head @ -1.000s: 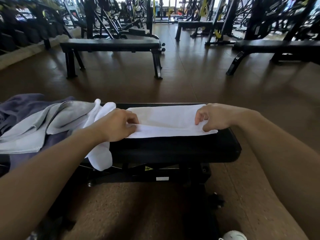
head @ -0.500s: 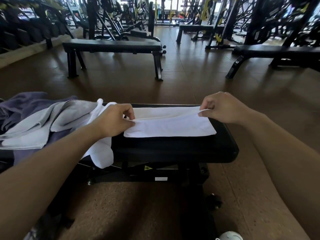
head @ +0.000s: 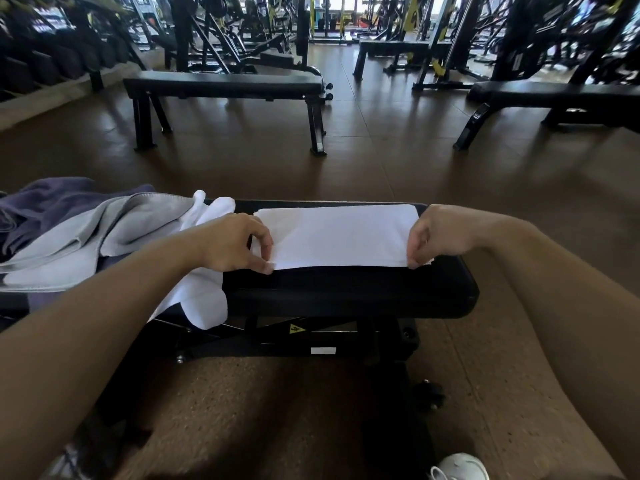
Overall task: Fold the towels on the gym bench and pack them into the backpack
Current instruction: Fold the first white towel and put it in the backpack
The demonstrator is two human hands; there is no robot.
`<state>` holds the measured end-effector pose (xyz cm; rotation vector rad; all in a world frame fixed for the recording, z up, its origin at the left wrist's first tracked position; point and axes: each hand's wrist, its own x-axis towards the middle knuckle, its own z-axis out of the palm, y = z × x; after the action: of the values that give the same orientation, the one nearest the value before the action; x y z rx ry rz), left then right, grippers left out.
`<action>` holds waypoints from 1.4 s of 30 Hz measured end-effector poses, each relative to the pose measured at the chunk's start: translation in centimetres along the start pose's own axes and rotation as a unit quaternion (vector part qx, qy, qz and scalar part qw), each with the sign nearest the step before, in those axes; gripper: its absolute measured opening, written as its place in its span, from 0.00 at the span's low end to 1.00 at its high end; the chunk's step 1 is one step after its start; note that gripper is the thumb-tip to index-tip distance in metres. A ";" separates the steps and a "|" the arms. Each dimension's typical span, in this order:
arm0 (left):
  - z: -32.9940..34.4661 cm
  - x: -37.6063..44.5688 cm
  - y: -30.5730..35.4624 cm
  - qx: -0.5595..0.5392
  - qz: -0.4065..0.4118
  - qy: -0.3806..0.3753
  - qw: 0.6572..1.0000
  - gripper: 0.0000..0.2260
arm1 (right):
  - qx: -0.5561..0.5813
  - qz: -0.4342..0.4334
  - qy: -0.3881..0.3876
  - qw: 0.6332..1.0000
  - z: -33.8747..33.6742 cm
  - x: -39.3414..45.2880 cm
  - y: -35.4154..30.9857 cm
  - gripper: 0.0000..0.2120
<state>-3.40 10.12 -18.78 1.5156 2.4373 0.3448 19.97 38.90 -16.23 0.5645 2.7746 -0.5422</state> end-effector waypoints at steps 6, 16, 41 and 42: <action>0.9 0.5 1.4 -0.011 -0.010 0.113 0.993 0.16 | 0.065 0.138 0.173 0.973 0.3 1.6 2.1 0.14; 4.1 3.6 3.0 0.019 -0.018 0.008 1.000 0.36 | 0.147 0.236 0.086 0.957 2.0 2.9 0.4 0.28; 6.4 3.3 8.7 0.047 0.045 0.012 0.998 0.29 | 0.547 -0.002 0.036 0.836 -2.4 -0.5 -3.8 0.20; 7.1 3.3 8.9 0.071 0.040 -0.009 0.997 0.30 | 0.534 -0.006 0.035 0.845 -2.4 -0.6 -4.4 0.18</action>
<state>5.05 17.43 -22.86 1.6702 2.4375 0.1747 18.24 35.88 -12.48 0.7494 2.2793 -2.1164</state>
